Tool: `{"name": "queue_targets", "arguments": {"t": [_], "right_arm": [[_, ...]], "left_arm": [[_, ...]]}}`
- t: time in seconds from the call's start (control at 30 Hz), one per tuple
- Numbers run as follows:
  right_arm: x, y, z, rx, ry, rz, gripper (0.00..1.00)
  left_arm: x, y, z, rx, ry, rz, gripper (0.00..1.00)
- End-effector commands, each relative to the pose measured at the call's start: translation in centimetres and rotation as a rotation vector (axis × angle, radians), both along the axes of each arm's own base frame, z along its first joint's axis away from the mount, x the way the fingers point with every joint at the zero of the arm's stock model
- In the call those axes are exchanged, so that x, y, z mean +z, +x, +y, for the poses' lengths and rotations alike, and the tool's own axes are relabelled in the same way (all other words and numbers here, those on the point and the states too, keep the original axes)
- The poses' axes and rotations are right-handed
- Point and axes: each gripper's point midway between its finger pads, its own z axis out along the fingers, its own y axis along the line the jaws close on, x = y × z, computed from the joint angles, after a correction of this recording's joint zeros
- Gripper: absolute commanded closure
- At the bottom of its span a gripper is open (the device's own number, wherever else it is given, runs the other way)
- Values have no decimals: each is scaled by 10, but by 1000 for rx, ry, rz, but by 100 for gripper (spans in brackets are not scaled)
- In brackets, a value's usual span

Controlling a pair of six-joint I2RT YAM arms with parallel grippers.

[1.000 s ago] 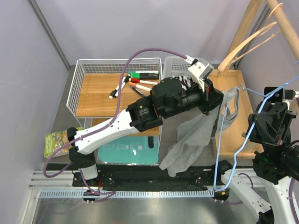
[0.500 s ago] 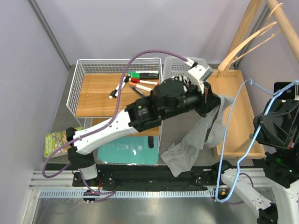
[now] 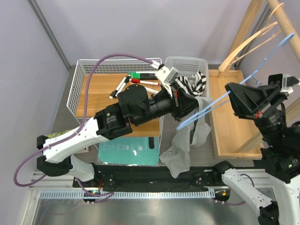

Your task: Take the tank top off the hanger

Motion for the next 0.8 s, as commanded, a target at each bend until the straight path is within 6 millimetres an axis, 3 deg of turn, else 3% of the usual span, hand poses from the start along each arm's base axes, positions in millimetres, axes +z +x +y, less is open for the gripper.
{"name": "queue_targets", "arguments": {"t": [0.0,0.27,0.43,0.6,0.77], "right_arm": [[-6,47,-7,-191,-7,36,99],[-3,89,-11,-341,-34,67,99],[9,94,-32,-465,1,60,99],[20,88,-35,-465,20,43,99],[8,96,-41,-501,31,82,99]], "left_arm": [[13,-3,10,-3,-78,4,100],[13,-3,27,26,-97,4,100],[10,-2,32,41,-94,-1,100],[10,-2,34,42,-86,-6,100],[14,-4,36,39,-94,-9,100]]}}
